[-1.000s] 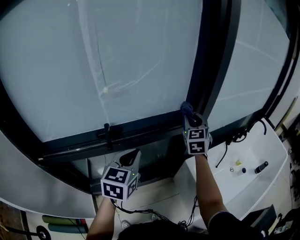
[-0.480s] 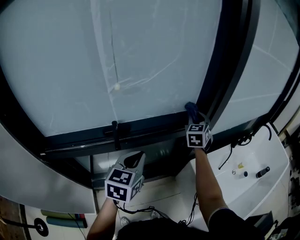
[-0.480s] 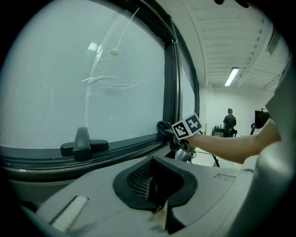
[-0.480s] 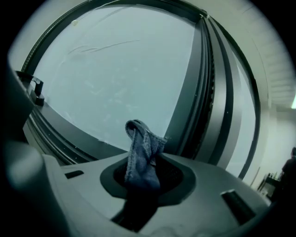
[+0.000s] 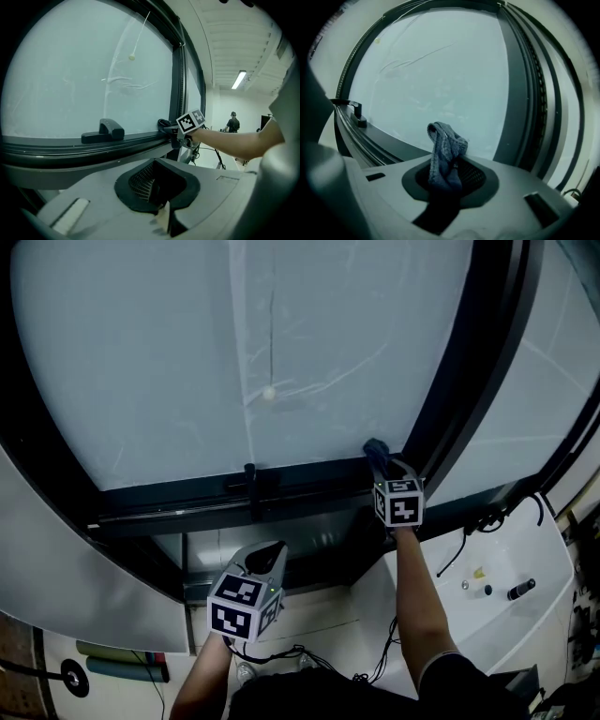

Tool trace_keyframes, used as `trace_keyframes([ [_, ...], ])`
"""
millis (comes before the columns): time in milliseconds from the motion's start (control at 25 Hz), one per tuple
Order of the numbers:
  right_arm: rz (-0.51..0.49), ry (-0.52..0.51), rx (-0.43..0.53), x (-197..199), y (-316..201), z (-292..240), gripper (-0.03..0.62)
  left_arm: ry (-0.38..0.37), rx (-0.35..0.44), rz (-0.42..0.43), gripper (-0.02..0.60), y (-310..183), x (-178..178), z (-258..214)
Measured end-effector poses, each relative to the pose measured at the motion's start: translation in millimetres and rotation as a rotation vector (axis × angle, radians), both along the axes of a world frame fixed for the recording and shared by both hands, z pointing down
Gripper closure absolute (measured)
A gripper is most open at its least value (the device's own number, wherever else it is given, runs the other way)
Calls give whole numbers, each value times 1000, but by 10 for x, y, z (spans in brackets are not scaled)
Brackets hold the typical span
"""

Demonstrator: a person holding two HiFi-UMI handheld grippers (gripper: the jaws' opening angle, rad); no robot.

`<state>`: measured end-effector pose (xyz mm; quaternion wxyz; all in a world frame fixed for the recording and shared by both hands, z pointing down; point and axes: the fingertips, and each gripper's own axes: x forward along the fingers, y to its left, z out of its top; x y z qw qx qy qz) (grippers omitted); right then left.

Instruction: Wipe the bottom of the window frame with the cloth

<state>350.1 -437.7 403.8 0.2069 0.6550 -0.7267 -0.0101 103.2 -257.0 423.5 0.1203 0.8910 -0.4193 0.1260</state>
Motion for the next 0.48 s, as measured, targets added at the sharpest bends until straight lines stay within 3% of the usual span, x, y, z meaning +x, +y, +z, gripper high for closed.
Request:
trace_keyframes([
  [480, -133, -40, -4, -1465, 179, 44, 496, 7, -3, -99, 574, 229, -715, 13],
])
